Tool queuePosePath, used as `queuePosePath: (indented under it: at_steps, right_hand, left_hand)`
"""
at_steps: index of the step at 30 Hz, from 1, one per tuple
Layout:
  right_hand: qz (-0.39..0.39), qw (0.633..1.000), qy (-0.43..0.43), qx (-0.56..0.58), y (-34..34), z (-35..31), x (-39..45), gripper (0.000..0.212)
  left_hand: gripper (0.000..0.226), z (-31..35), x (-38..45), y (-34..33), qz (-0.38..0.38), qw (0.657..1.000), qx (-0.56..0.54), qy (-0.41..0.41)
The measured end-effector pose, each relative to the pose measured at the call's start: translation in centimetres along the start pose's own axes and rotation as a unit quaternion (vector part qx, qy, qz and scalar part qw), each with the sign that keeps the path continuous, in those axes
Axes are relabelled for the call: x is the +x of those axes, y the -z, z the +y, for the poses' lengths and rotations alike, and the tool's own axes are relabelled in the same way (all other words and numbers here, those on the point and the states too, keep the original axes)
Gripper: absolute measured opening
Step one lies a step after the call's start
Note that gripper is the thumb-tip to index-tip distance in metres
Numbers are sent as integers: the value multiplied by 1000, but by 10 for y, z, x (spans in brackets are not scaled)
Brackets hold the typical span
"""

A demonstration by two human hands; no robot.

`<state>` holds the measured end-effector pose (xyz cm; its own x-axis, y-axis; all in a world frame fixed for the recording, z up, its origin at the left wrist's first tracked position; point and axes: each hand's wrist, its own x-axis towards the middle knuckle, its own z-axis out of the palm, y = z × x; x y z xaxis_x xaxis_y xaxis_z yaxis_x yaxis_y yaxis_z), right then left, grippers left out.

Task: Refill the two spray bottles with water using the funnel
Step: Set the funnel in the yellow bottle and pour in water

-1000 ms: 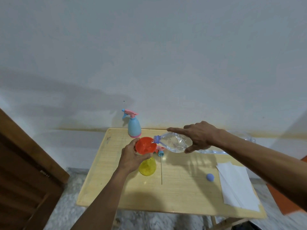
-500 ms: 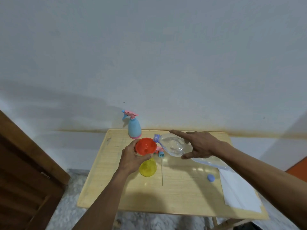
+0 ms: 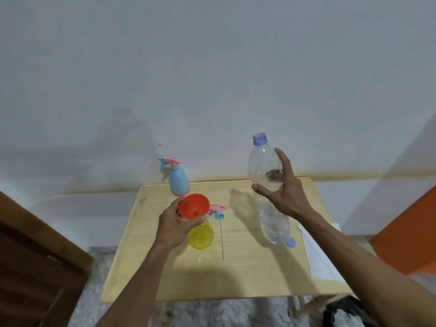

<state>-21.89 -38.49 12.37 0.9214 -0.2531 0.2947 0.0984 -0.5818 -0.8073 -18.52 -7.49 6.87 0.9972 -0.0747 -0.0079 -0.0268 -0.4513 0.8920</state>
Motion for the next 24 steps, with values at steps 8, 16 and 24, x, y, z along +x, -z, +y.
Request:
queuePosePath:
  at_steps: [8,16,24]
  right_hand:
    - [88,990,-91,60,-16,29,-23,102]
    - [120,984,-114,70,-21,49,-32,103]
    - [122,981,-125,80,-24,53,-36,110]
  left_hand:
    - [81,6,1,-2,2,1000,18,1]
    - [85,6,1,-4,2,1000,2,13]
    - [82,8,0,-4,3,1000,-20,10]
